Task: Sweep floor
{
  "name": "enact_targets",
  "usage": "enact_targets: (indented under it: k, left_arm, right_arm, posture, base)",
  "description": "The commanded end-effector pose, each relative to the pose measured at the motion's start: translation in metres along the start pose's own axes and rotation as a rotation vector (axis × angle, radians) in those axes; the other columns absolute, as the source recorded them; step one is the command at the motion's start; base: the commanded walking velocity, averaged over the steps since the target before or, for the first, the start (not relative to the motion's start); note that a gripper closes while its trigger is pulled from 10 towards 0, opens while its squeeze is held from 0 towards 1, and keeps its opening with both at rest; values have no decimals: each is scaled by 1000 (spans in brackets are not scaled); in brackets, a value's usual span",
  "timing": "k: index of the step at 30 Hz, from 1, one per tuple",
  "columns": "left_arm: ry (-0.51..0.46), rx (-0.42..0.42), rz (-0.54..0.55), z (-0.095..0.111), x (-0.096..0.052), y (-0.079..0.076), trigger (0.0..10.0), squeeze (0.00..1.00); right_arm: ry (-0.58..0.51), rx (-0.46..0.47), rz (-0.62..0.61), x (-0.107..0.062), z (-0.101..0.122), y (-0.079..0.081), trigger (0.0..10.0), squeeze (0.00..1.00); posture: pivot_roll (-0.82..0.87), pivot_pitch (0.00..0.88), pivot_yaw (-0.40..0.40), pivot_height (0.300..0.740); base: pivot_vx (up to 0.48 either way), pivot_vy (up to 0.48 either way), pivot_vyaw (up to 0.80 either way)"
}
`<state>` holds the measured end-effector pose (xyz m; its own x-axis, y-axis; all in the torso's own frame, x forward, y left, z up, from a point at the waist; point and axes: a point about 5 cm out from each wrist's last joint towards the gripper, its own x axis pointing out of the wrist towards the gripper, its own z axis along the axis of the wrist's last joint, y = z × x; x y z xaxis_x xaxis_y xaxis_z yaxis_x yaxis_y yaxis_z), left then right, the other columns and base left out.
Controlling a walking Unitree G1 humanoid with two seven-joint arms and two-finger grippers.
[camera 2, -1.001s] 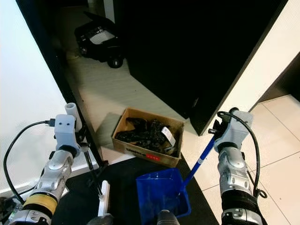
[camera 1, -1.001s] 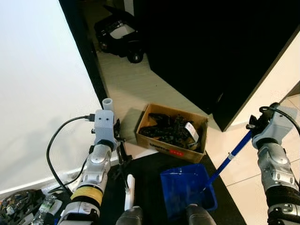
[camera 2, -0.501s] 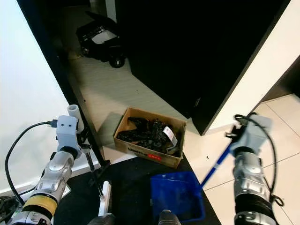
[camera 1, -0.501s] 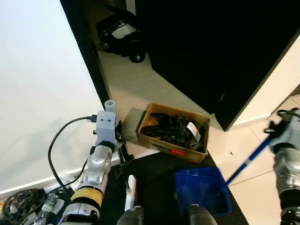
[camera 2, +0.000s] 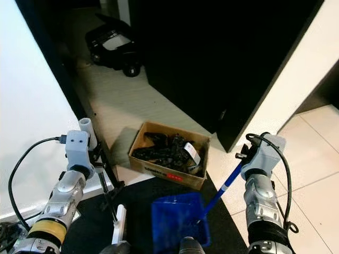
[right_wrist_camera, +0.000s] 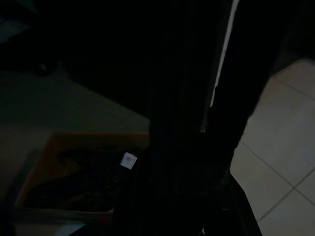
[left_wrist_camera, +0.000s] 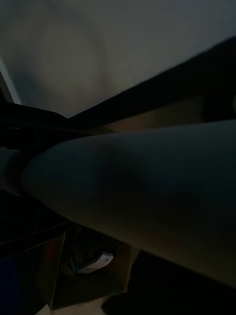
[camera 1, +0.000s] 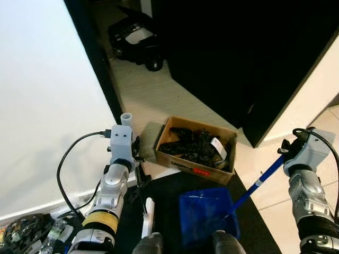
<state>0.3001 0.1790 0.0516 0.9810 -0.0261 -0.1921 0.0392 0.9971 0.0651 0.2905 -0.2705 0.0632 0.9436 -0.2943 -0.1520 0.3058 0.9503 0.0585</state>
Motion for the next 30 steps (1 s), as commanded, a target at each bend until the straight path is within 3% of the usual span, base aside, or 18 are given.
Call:
enact_targets:
  k: [1,30]
  left_arm:
    - [85,-5,-4,-19,-7,-2,10000,0]
    - [83,2,-16,-17,-7,-3,10000,0]
  right_arm:
    - [-9,-15,-18,1,3,-7,10000,0]
    - [-7,-25,-22,-1,2,-11,10000,0]
  posture:
    - [-19,92,-6,740]
    - [-25,82,-3,740]
  base:
    - [-266,0,0]
    - [-354,0,0]
